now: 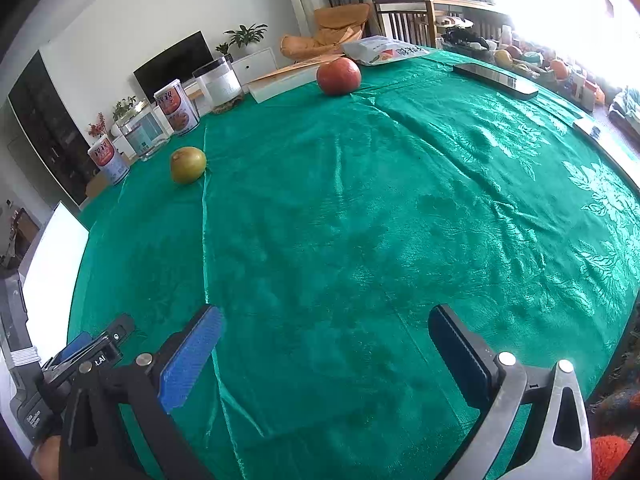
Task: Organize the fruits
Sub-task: 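Move both open tools back over the green table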
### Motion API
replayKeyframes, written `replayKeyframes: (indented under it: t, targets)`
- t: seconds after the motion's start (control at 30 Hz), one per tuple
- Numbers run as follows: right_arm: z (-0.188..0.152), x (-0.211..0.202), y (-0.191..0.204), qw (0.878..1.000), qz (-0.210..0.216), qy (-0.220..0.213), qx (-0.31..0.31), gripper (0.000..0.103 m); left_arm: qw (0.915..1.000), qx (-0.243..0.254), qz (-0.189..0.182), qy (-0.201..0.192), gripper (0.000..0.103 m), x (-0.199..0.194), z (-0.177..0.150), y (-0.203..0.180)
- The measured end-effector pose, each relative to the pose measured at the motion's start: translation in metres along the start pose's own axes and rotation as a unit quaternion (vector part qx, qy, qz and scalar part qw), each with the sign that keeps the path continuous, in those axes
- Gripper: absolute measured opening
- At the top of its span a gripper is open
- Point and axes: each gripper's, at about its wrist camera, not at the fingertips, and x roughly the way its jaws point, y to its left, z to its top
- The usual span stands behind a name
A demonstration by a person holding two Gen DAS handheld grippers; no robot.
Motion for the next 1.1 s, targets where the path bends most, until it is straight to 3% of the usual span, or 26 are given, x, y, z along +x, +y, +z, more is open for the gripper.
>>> replayKeyframes:
  t: [0.77, 1.03, 1.1]
  targets:
    - [0.003, -0.009, -0.006, 0.999, 0.033, -0.024, 0.02, 0.102, 1.0, 0.004, 0.002, 0.003, 0.103, 0.001, 0.001, -0.001]
    - [0.003, -0.021, -0.038, 0.991, 0.074, -0.049, 0.104, 0.102, 0.9998, -0.003, 0.005, 0.018, 0.101, 0.001, 0.004, 0.001]
    - [0.003, -0.023, -0.045, 0.988, 0.077, -0.054, 0.12, 0.102, 0.9997, -0.016, -0.009, 0.014, 0.101, -0.005, 0.01, -0.001]
